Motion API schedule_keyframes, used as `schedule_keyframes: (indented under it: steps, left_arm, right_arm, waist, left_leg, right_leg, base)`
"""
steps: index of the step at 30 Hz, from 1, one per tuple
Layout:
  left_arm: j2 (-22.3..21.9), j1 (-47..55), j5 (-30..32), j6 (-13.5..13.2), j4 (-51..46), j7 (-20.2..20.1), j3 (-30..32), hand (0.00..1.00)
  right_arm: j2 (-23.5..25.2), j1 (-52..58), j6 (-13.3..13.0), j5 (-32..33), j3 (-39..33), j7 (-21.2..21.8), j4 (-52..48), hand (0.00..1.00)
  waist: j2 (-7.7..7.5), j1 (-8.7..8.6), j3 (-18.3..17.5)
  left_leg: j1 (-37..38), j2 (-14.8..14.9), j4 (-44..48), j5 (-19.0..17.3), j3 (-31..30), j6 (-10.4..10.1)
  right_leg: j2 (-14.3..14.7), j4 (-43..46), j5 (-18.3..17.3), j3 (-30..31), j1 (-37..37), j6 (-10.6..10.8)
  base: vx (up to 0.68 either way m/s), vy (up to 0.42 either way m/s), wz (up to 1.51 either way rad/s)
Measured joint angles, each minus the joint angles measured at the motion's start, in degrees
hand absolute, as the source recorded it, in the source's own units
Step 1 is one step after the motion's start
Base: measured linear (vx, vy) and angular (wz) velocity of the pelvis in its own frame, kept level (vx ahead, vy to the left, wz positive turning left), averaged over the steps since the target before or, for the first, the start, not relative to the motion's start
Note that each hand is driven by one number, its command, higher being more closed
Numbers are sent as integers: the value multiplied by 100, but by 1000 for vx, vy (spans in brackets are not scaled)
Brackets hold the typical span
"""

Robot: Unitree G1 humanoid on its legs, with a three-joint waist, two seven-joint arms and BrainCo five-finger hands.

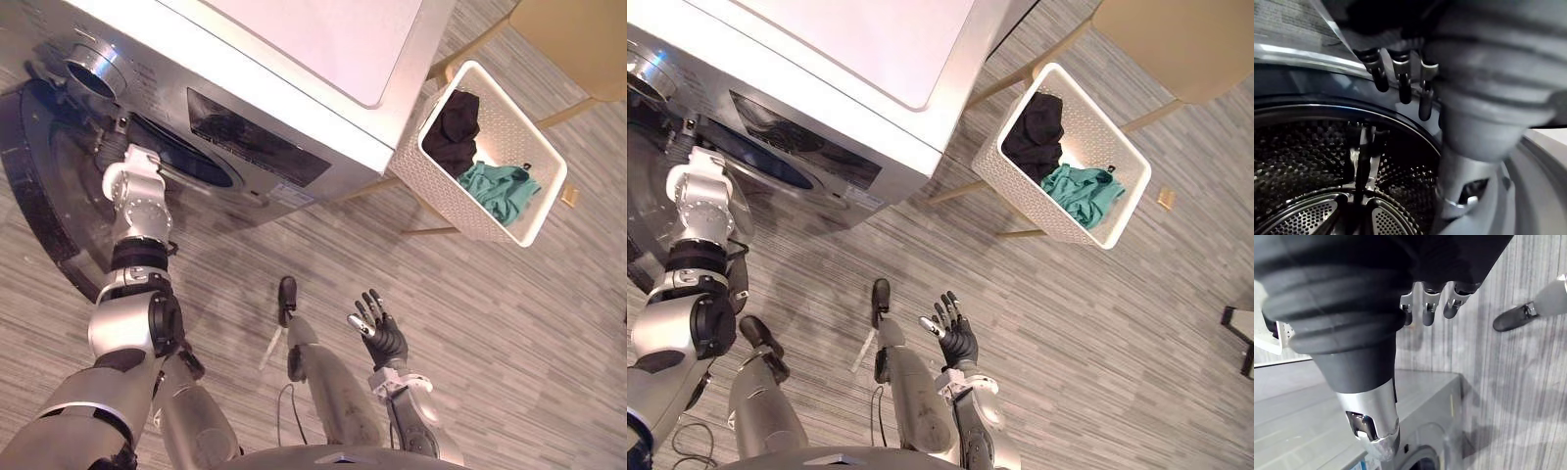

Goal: Pick up the laundry basket with both hands and put the clothes into the washing machine.

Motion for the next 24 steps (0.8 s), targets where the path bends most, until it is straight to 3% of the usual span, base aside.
schedule_keyframes:
  steps: [2,8,10,13,21,24]
  left_arm:
    - [-142,159,62,1,26,-66,4,0]
    - [-420,910,44,73,344,-177,511,0]
    - [-513,1474,44,101,527,-117,889,0]
    - [-592,2005,107,117,740,-145,892,0]
    - [-1061,2661,165,173,857,-341,799,0]
    - [-1237,3019,532,196,958,-509,368,0]
  right_arm:
    - [-20,65,0,-1,-14,-2,-67,0]
    - [-22,97,-4,-11,-15,7,-135,0]
    - [-23,98,-5,-25,-46,8,-135,0]
    - [-18,97,-4,-1,-124,9,-127,0]
    - [-5,93,-8,-5,-157,9,-3,0]
    - [6,82,-10,-21,-217,2,362,0]
  waist:
    - [4,39,1]
    - [35,114,-11]
    - [45,243,-17]
    - [48,339,-19]
    - [63,367,-124]
    - [124,354,-330]
  left_leg:
    - [57,-59,-56,14,-43,-4]
    - [182,-119,-215,125,-57,57]
    - [318,-217,-375,227,-59,32]
    - [482,-414,-628,370,-61,81]
    - [840,-887,-1146,562,-68,240]
    - [995,-989,-1313,660,-67,236]
  right_leg:
    - [-39,0,-154,-121,107,-178]
    - [-104,0,-300,-365,279,-210]
    - [-149,0,-315,-401,373,-228]
    - [-262,-1,-324,-433,470,-222]
    - [-580,-2,-373,-549,704,-156]
    - [-635,-1,-399,-562,805,-120]
  base:
    - [27,44,24]
    - [25,41,19]
    - [83,78,21]
    - [57,51,19]
    - [8,46,17]
    - [27,29,7]
